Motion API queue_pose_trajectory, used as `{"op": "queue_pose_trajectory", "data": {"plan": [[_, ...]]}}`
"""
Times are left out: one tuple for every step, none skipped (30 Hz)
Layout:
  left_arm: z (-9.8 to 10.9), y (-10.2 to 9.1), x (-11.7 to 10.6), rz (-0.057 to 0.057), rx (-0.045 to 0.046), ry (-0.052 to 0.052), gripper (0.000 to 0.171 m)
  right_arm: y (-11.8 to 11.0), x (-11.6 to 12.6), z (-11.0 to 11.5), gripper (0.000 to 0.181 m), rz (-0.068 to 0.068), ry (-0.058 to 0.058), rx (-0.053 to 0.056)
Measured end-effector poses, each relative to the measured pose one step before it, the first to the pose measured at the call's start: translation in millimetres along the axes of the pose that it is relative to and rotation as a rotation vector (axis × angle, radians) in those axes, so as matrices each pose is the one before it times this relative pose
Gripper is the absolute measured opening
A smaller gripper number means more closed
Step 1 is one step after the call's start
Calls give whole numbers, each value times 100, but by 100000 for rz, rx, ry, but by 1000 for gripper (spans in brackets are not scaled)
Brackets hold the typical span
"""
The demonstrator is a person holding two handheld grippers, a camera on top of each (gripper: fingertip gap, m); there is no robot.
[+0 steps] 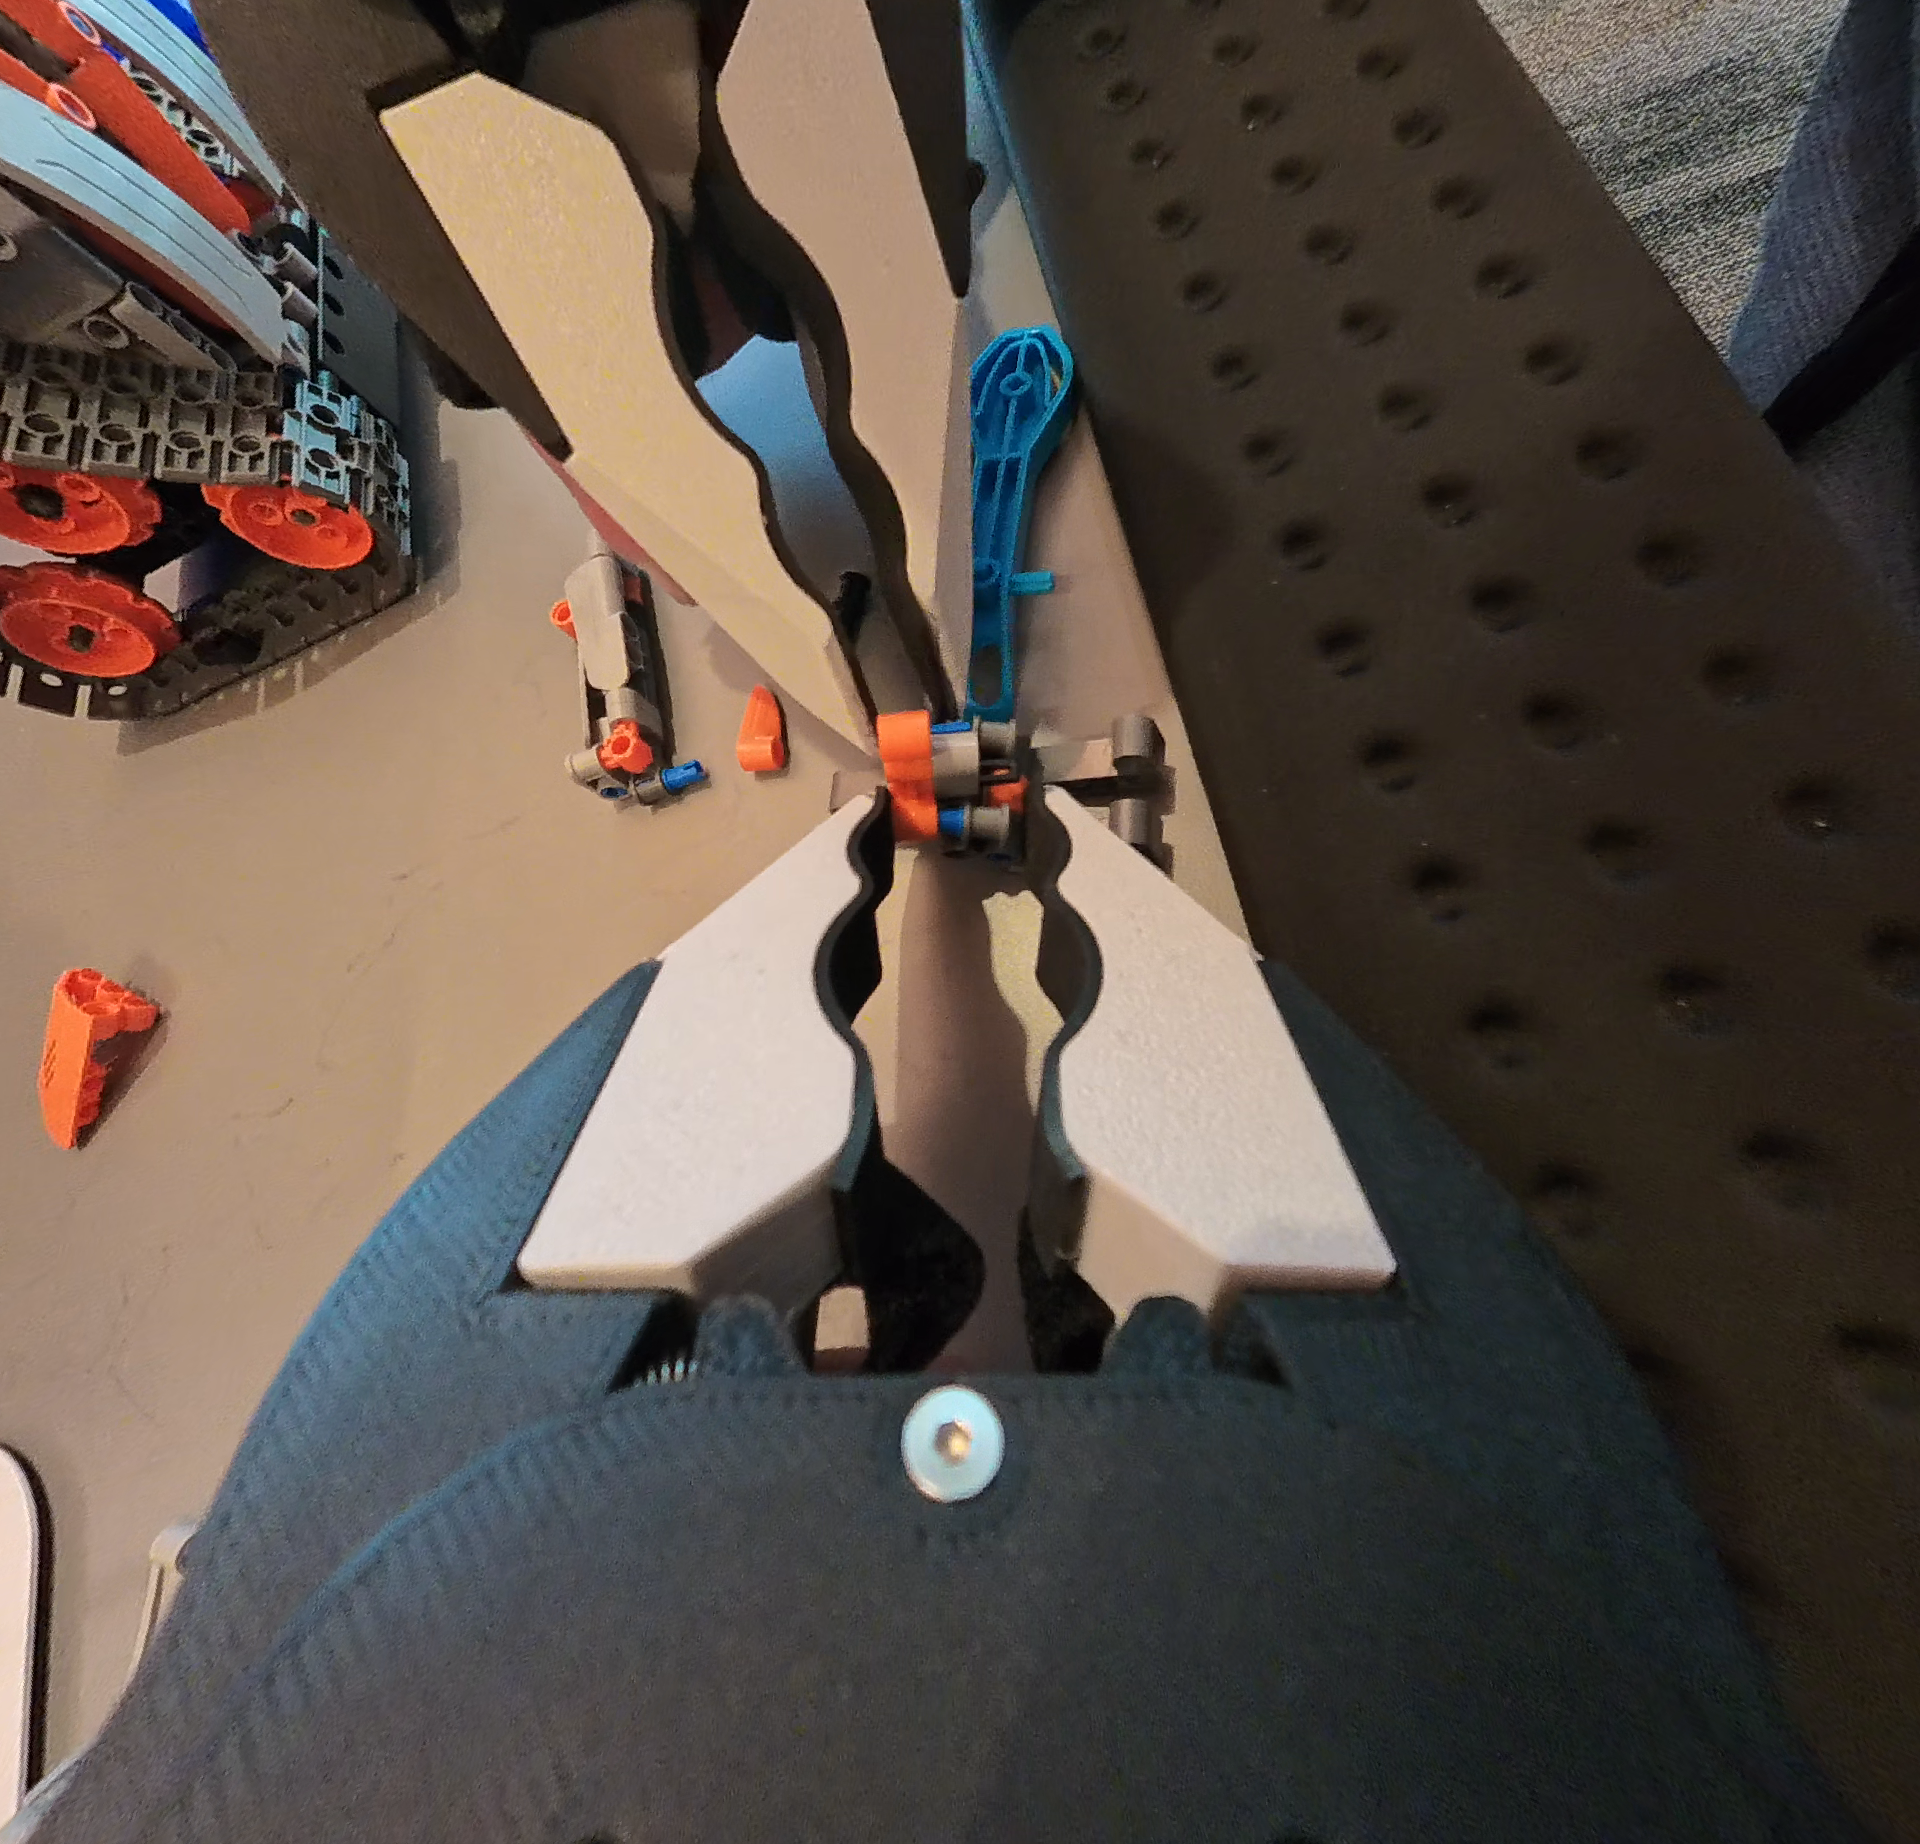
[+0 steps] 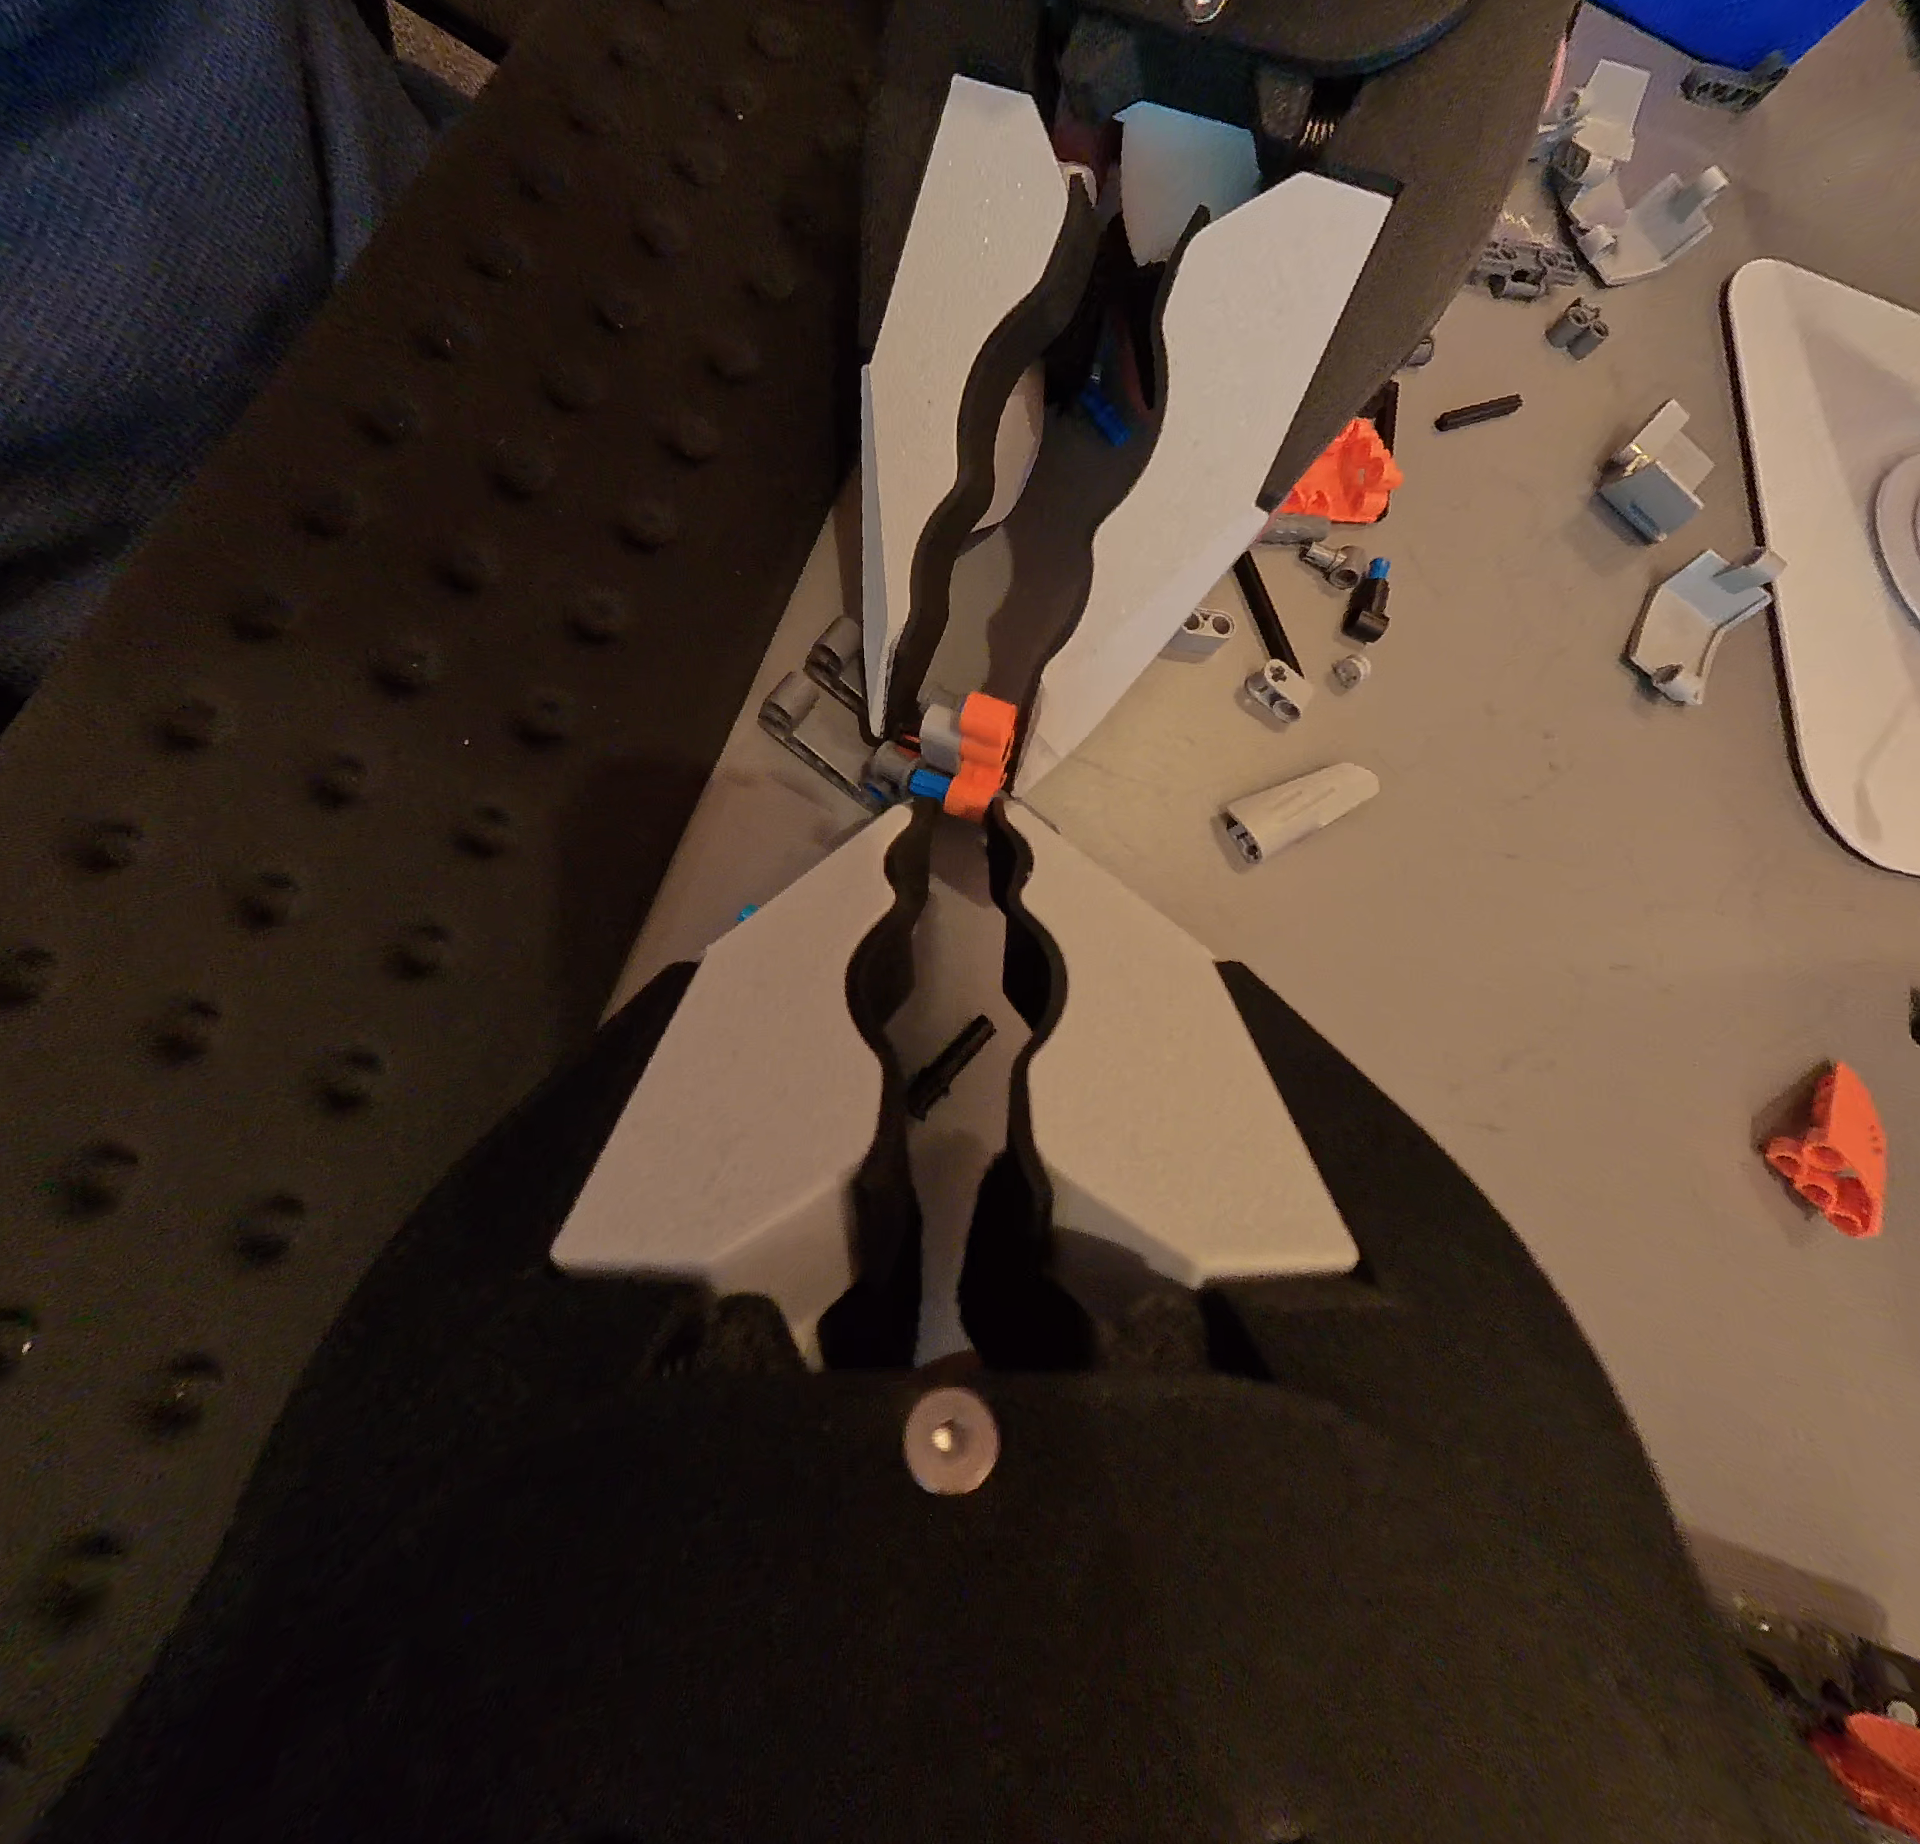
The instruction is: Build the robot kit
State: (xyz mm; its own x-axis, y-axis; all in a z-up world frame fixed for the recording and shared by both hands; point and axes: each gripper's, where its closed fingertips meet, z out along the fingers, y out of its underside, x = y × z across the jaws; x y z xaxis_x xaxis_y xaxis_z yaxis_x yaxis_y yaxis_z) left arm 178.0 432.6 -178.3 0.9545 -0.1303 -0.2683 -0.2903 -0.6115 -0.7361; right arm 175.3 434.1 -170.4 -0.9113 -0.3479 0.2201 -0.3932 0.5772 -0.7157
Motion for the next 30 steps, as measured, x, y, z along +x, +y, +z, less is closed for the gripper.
{"op": "queue_pose_trajectory", "data": {"plan": [[14,-4,2,-74,14,-99,24,-4,-22,16,9,242,-147,299],[4,-34,70,165,121,174,24,-89,-102,48,10,115,-328,227],[1,-30,95,291,-17,219,24,-82,-128,56,10,-202,-316,-344],[14,-5,43,100,-30,-83,24,-32,-70,35,10,398,-365,-172],[27,-4,-7,-200,92,-179,24,29,25,1,10,426,253,-144],[5,11,7,86,31,-89,24,-10,54,17,9,150,713,-27],[30,-11,7,95,53,-59,24,36,23,25,8,1136,187,-501],[25,-24,48,-41,74,117,25,0,-45,19,7,347,-4,-317],[-8,2,2,60,6,-34,25,-28,-2,10,7,-449,463,-137],[16,-6,11,67,86,-128,25,-6,-9,12,6,813,-94,-206],[5,-12,6,50,31,-289,25,-8,-13,10,6,470,-160,-252],[1,-3,2,257,22,-385,25,-21,9,0,6,-380,346,-360],[3,-7,7,318,51,-319,25,-40,-1,11,6,276,88,-341],[12,-7,13,-21,47,-300,25,-19,-23,6,6,145,98,-312],[9,-8,-11,-114,16,-127,25,2,12,1,5,-443,700,-718],[6,-7,10,151,39,-75,25,-12,-2,2,5,-312,786,-1051],[1,-1,-1,264,-27,-165,25,-17,2,9,5,-184,682,-776],[5,-6,4,-284,61,-49,25,4,-2,6,5,84,805,-885],[15,-9,14,-20,34,-58,25,-18,-16,-9,5,205,552,-1077],[0,5,-1,235,-47,-113,25,-16,-6,3,5,545,182,-901],[2,-9,6,-81,41,-62,25,5,-8,3,5,288,474,-1123],[2,0,-8,-171,-65,-205,25,2,5,-7,5,450,487,-1525],[1,-7,-2,-109,-111,-101,25,5,17,3,5,812,289,-1212],[-4,-1,17,347,-71,-132,25,-28,-5,-3,5,85,560,-731],[4,-24,-15,112,-70,-505,25,12,8,-5,5,74,527,-755],[20,-32,-73,-491,-40,-849,26,62,26,-1,5,-314,767,-908],[3,-2,-67,-263,-49,-668,27,49,58,-2,5,-131,623,-247],[-7,32,-69,-547,-129,-273,27,25,98,1,5,358,600,91],[0,15,8,-443,-326,106,27,34,-27,3,5,33,86,-353],[-3,-3,4,101,-392,-341,27,-9,9,-18,5,-1028,749,-405]]}}
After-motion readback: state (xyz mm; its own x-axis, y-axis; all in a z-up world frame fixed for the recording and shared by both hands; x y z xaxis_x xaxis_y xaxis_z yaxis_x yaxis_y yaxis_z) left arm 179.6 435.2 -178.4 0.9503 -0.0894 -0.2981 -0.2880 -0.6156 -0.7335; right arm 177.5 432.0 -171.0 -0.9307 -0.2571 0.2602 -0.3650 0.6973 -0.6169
